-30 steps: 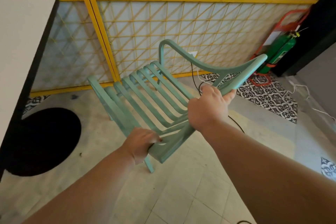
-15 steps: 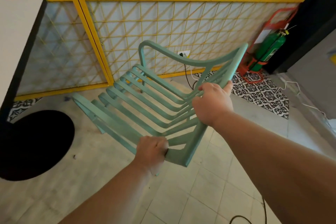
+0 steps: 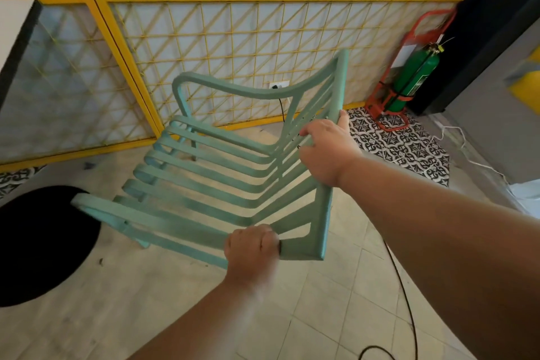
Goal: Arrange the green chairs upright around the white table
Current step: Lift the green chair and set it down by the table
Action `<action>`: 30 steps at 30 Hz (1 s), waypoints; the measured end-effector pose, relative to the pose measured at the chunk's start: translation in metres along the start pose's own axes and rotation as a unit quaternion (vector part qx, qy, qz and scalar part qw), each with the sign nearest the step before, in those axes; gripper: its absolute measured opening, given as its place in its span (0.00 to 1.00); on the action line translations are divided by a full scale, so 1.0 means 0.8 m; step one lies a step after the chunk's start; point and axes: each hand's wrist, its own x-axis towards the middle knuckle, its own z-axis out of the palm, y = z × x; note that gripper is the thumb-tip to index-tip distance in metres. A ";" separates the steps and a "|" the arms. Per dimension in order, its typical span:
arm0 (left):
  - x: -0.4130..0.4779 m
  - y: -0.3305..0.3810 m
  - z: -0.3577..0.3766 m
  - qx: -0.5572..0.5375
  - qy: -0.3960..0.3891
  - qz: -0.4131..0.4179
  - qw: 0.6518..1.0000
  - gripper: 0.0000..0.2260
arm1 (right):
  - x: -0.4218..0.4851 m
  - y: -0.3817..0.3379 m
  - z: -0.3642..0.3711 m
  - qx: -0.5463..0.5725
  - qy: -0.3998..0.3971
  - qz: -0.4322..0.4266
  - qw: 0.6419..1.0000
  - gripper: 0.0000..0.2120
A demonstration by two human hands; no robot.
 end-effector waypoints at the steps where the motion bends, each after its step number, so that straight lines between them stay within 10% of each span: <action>1: 0.003 -0.004 0.005 0.044 -0.014 0.016 0.999 0.17 | 0.002 0.001 -0.001 -0.001 -0.001 -0.001 1.000 0.23; 12: 0.009 -0.007 0.003 0.041 -0.019 -0.050 0.998 0.12 | -0.065 -0.027 0.025 0.119 0.034 0.141 0.982 0.42; 21: 0.017 -0.024 -0.022 -0.008 -0.065 -0.002 0.998 0.17 | -0.114 -0.032 0.044 0.097 0.038 0.168 0.980 0.38; 30: 0.081 -0.176 -0.093 0.320 -0.143 -0.095 0.932 0.25 | -0.106 -0.027 0.045 0.129 0.046 0.185 0.973 0.40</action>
